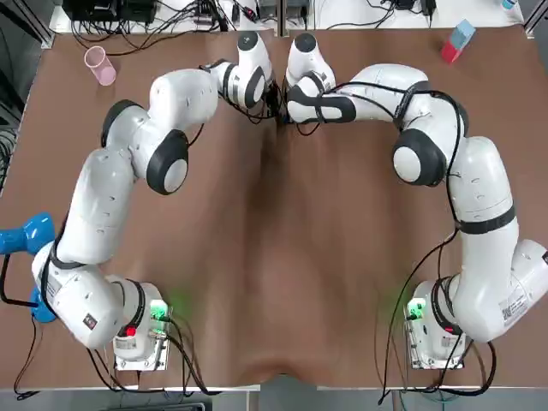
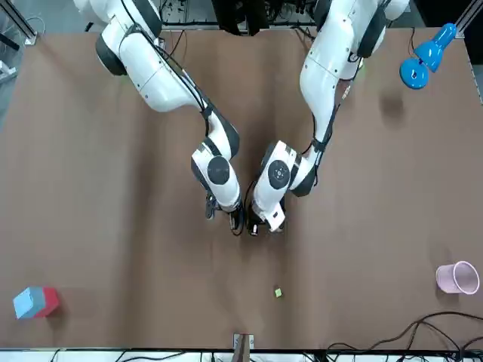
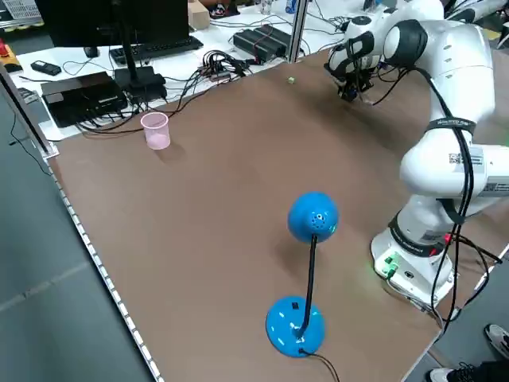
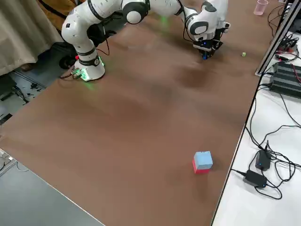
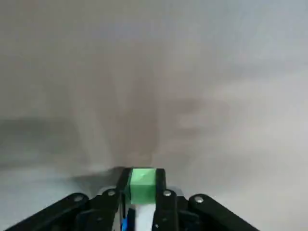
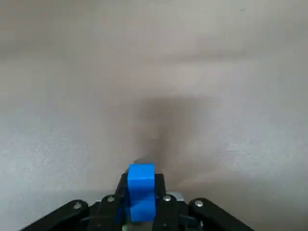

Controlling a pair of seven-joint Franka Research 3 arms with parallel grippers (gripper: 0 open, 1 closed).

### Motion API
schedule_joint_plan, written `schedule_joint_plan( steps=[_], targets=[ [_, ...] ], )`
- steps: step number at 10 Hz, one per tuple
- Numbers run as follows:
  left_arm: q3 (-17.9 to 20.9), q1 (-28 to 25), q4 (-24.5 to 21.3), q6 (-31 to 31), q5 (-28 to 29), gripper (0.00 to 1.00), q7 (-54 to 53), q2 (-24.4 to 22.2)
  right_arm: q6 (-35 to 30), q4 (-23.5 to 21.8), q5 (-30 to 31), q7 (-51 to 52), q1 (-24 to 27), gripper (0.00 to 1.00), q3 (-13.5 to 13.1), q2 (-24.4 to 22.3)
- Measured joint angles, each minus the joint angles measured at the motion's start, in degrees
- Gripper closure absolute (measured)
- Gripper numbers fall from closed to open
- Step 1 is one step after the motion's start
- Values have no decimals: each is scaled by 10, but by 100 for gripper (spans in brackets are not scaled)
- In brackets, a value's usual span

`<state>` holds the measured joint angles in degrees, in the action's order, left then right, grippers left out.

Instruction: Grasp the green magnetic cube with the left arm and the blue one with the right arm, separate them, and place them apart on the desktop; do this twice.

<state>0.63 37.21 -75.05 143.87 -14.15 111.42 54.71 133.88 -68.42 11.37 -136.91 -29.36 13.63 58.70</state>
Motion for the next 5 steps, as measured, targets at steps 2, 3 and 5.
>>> schedule_joint_plan(
  steps=[2, 3, 5],
  targets=[
    [0, -18, 0, -47, 0, 77, -29, -14, 0, 0, 1, 0, 0, 76, 0, 0],
    [1, -28, -2, -92, 0, 77, -62, -28, 0, 0, 1, 0, 0, 76, 1, 0],
    [4, -47, -48, -196, 9, 77, -143, -90, -4, 0, 1, 0, 0, 76, 5, 0]
  ],
)
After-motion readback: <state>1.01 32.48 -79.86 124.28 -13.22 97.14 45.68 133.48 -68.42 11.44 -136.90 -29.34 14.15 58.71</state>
